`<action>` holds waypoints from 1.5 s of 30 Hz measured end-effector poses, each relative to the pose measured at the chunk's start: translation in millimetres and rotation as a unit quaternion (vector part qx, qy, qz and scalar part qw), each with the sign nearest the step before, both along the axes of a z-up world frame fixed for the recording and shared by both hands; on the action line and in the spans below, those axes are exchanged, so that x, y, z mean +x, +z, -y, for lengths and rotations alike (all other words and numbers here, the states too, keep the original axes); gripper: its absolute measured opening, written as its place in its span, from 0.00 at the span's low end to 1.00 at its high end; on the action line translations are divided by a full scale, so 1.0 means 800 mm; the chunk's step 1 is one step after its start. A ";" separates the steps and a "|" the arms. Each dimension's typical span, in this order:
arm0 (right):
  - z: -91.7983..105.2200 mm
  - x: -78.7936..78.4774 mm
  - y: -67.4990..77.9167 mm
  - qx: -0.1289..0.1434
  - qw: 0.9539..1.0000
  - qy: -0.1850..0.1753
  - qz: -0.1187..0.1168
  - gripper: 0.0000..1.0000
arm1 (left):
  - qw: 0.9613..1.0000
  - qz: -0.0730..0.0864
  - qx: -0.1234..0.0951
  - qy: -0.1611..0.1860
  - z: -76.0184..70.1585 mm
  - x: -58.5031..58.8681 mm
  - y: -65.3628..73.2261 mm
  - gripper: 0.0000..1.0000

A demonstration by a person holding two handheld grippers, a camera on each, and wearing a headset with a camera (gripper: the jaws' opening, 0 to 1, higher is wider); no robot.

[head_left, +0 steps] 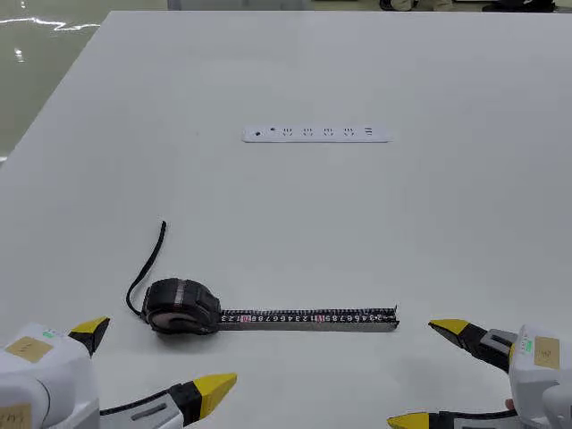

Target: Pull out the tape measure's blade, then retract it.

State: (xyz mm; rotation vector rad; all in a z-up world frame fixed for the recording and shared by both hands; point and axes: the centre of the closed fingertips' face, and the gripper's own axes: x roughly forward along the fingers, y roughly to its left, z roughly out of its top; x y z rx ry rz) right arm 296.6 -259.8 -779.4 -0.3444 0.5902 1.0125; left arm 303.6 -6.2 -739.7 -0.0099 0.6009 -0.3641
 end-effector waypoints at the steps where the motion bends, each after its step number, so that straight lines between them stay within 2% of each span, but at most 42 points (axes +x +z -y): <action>1: 0.001 0.002 0.000 -0.001 1.000 0.002 0.002 0.74 | 1.000 0.002 0.001 0.004 0.000 0.001 0.000 1.00; 7: 0.005 0.011 -0.009 -0.010 1.000 0.021 0.005 0.67 | 1.000 0.002 0.013 0.023 -0.001 0.005 -0.007 1.00; 14: 0.012 0.022 -0.014 -0.025 0.999 0.036 0.013 0.59 | 0.999 0.001 0.004 0.042 -0.001 0.015 -0.011 1.00; 21: 0.017 0.036 -0.015 -0.026 0.999 0.039 0.015 0.52 | 0.998 0.003 0.021 0.067 -0.008 0.024 -0.014 0.99; 30: 0.017 0.052 -0.021 -0.039 0.997 0.068 0.019 0.45 | 0.996 -0.004 0.021 0.086 -0.011 0.037 -0.025 0.98; 37: 0.017 0.067 -0.026 -0.041 0.996 0.083 0.021 0.40 | 0.995 -0.005 0.023 0.100 -0.012 0.044 -0.031 0.95; 45: 0.013 0.078 -0.035 -0.043 0.993 0.104 0.021 0.33 | 0.992 -0.011 0.024 0.122 -0.020 0.054 -0.044 0.88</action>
